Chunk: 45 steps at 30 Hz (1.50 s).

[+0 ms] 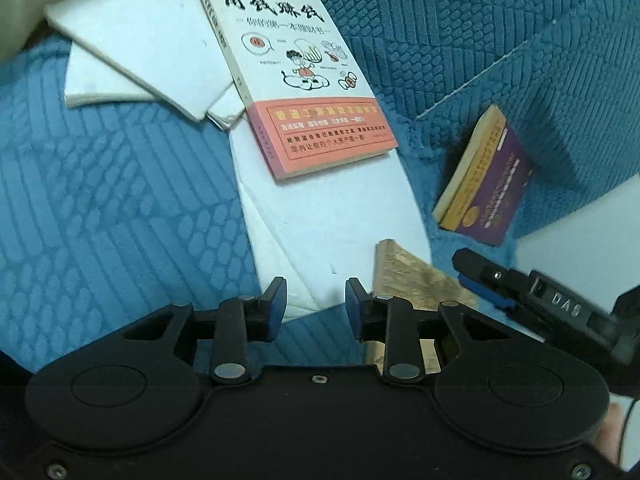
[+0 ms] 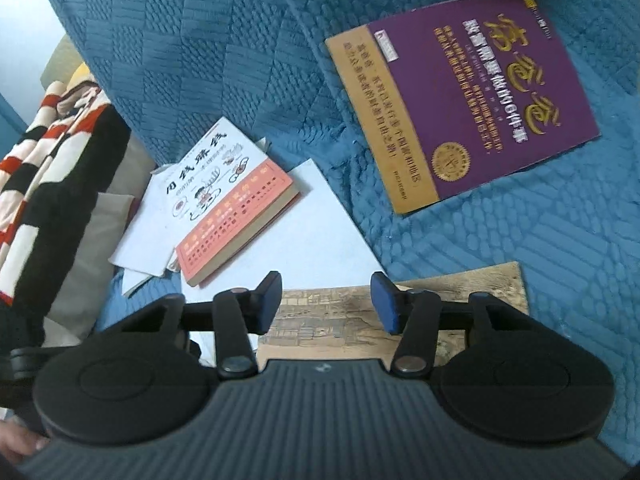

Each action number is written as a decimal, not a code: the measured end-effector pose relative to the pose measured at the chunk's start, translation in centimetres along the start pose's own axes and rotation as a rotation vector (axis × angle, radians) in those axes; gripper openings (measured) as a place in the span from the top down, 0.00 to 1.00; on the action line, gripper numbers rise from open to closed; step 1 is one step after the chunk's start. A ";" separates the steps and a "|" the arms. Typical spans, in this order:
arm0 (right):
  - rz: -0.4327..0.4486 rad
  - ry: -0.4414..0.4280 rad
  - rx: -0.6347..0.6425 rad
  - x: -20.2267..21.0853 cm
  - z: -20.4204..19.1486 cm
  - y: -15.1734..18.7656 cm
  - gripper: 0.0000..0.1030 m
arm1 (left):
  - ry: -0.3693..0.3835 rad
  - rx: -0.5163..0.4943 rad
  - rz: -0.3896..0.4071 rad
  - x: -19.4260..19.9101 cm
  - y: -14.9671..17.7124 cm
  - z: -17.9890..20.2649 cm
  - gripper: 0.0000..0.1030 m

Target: Organize objects

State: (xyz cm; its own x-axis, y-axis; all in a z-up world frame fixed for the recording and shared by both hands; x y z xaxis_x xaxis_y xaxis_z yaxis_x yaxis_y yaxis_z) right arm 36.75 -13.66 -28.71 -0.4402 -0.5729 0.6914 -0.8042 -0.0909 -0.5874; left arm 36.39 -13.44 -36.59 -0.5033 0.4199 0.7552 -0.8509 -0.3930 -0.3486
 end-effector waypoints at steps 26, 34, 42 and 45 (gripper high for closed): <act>-0.099 -0.259 -0.394 -1.2 -3.3 3.4 0.49 | 0.157 0.432 0.021 -1.7 -1.1 -3.1 0.56; -0.135 -0.269 -0.663 -1.9 -3.8 5.8 0.49 | 0.216 0.523 0.008 -1.8 -1.3 -4.1 0.60; -0.095 -0.173 -0.841 -3.5 -3.8 7.6 0.76 | 0.258 0.584 -0.008 -1.7 -1.6 -4.9 0.62; -0.040 -0.129 -0.873 -3.9 -3.8 7.7 0.76 | 0.269 0.594 -0.013 -1.8 -1.7 -5.0 0.62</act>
State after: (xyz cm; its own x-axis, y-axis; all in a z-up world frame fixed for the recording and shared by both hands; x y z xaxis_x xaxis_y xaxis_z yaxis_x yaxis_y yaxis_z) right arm 30.71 -9.02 -34.30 -0.3991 -0.6750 0.6206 -0.8592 0.5116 0.0039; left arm 38.02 -9.42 -40.14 -0.5790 0.5875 0.5654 -0.6679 -0.7394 0.0843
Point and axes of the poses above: each gripper's, at about its wrist camera, not at the fingertips, and x roughly against the way its jaws point, z to its right, y to its underside, the point moved 7 cm from there along -x, roughly the way its jaws point, and after that the axes turned 4 degrees about z, right-handed, at the moved point
